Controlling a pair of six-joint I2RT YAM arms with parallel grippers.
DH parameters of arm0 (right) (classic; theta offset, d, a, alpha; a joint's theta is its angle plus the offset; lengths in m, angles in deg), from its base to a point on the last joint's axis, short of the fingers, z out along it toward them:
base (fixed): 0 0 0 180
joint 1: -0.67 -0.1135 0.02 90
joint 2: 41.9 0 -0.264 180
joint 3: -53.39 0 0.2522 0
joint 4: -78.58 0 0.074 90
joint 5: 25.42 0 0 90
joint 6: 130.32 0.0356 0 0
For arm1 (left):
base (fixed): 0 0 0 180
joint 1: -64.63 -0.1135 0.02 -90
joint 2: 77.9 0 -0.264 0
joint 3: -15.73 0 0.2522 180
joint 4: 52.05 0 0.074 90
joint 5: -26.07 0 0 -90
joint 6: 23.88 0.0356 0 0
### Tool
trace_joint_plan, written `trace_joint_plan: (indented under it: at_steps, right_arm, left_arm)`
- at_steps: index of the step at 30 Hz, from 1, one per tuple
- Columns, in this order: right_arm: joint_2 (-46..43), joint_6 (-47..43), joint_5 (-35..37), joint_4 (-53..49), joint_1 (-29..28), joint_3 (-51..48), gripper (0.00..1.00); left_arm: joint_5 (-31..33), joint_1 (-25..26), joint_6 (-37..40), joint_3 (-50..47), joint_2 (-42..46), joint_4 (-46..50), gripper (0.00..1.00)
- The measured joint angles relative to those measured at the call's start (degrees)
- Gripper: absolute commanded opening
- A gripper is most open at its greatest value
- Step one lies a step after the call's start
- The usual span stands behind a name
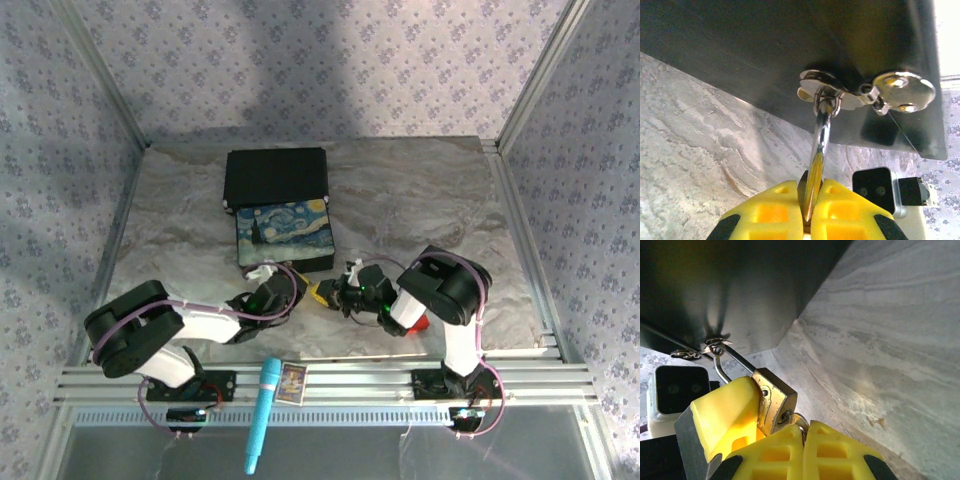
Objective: Unlock the padlock with the key
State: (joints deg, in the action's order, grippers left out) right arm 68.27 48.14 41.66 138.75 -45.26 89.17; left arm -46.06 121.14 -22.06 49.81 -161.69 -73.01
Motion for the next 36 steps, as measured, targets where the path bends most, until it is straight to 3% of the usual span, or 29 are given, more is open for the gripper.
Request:
trace_joint_plan:
  at_steps: [7,13,20,26,28,29,30,32,36]
  right_arm:
    - [-0.1,0.2,-1.3,2.2,0.9,-0.4,0.46]
    - [-6.5,-6.0,-0.1,-6.0,0.3,-2.1,0.49]
    - [-22.7,-18.7,3.9,-31.5,-0.6,-1.9,0.51]
    - [-27.3,-28.0,5.7,-45.1,0.8,-1.2,0.53]
    - [-29.9,-34.1,9.9,-53.5,-1.4,1.8,0.60]
    - [-31.3,-37.3,13.4,-58.1,-3.2,3.8,0.74]
    - [-32.8,-40.5,17.0,-62.3,-5.4,5.9,0.98]
    - [-35.0,-47.2,23.8,-69.9,-9.3,10.7,0.99]
    - [-35.6,-56.4,32.9,-79.1,-11.6,17.2,0.94]
  left_arm:
    - [0.2,0.5,-1.4,0.0,1.5,0.1,0.00]
    - [-0.7,0.7,-1.7,1.2,4.8,5.4,0.00]
    - [-3.0,1.7,-0.9,1.6,8.1,13.2,0.00]
    - [-3.1,1.7,-0.9,1.6,8.3,13.7,0.00]
    - [-3.1,1.7,-0.9,1.6,8.7,14.1,0.00]
    - [-3.1,1.7,-0.9,1.6,9.0,14.5,0.00]
    - [-3.2,1.7,-0.9,1.6,9.3,14.9,0.00]
    - [-3.3,1.7,-0.9,1.6,9.9,15.9,0.00]
    - [-3.5,1.6,-0.9,1.6,10.4,16.8,0.00]
